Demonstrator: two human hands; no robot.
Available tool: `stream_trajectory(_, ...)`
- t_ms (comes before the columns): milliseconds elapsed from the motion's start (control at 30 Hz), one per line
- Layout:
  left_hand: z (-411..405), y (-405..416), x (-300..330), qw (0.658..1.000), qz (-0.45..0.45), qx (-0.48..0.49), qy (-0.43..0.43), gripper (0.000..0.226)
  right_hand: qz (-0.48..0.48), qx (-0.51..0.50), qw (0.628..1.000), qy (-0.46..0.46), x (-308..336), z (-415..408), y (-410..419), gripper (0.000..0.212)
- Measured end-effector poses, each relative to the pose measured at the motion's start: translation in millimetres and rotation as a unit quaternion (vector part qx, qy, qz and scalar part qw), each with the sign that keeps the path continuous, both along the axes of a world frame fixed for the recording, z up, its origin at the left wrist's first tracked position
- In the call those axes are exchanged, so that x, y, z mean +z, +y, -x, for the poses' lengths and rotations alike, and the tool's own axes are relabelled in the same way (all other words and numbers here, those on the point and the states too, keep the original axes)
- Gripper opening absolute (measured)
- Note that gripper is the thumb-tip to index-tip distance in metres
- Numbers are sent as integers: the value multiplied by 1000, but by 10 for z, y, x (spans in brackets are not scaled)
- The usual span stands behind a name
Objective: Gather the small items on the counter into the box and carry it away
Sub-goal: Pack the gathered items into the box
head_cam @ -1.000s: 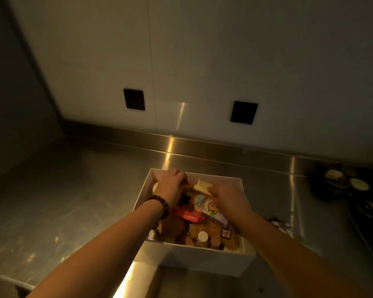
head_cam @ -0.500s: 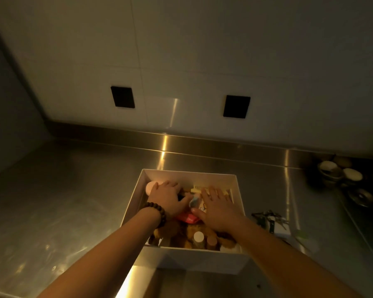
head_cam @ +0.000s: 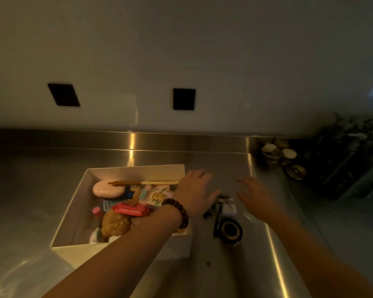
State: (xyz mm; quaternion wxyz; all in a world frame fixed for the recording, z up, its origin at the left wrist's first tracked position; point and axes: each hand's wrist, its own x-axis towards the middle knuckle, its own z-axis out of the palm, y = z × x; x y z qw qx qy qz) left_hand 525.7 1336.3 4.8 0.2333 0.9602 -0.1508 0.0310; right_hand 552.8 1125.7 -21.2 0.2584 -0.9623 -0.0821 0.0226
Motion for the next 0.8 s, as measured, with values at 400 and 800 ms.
stream_trajectory(400, -108, -1046, -829, 983, 17, 142, 113, 56, 85, 26, 991, 99, -776, 213, -487, 61)
stream_trajectory(800, -496, -910, -1133, 964, 53, 164, 204, 72, -64, 0, 997, 36, -734, 185, -622, 52)
